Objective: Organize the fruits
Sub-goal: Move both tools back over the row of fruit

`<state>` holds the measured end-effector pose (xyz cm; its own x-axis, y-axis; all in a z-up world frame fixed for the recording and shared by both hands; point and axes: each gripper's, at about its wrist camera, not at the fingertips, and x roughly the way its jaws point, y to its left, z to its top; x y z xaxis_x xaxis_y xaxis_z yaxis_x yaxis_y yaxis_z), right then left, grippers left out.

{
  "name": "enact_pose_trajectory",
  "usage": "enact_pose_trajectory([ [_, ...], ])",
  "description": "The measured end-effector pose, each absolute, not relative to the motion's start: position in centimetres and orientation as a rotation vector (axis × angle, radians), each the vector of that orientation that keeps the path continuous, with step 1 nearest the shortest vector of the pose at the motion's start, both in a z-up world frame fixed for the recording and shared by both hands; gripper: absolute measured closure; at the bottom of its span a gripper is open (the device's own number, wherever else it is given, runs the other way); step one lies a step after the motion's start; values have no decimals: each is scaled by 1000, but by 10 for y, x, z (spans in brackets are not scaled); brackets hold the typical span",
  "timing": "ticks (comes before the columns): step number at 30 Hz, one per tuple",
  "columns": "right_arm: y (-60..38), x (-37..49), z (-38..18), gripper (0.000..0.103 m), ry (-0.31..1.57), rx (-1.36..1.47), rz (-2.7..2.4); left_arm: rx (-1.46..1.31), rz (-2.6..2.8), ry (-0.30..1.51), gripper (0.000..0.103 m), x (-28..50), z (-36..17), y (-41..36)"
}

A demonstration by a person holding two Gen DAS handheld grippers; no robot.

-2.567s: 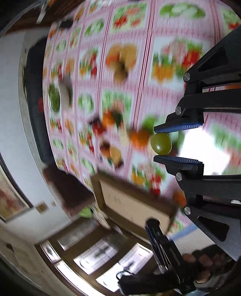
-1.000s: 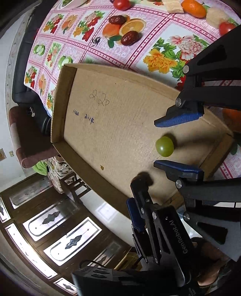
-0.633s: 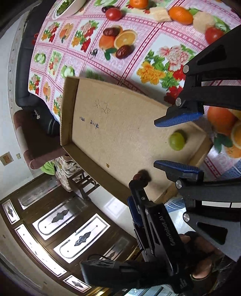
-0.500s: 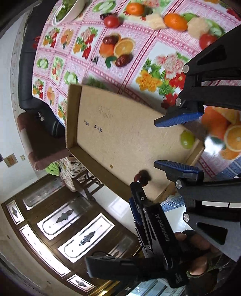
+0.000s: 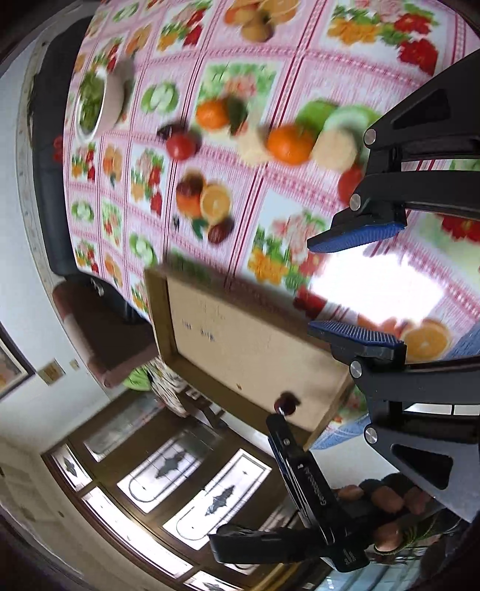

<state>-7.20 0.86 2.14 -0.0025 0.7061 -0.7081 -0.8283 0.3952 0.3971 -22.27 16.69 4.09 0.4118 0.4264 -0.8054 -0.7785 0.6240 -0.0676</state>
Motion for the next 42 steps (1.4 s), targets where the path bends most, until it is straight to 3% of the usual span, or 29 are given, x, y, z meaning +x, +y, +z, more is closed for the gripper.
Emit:
enact_pose_trajectory([
  [17,-92,-5,4,62,1017,-12,967,-424,573,890,54,-168,40,100],
  [42,-117,38,-5,58,979,-4,818,-413,343,989,54,-105,11,43],
])
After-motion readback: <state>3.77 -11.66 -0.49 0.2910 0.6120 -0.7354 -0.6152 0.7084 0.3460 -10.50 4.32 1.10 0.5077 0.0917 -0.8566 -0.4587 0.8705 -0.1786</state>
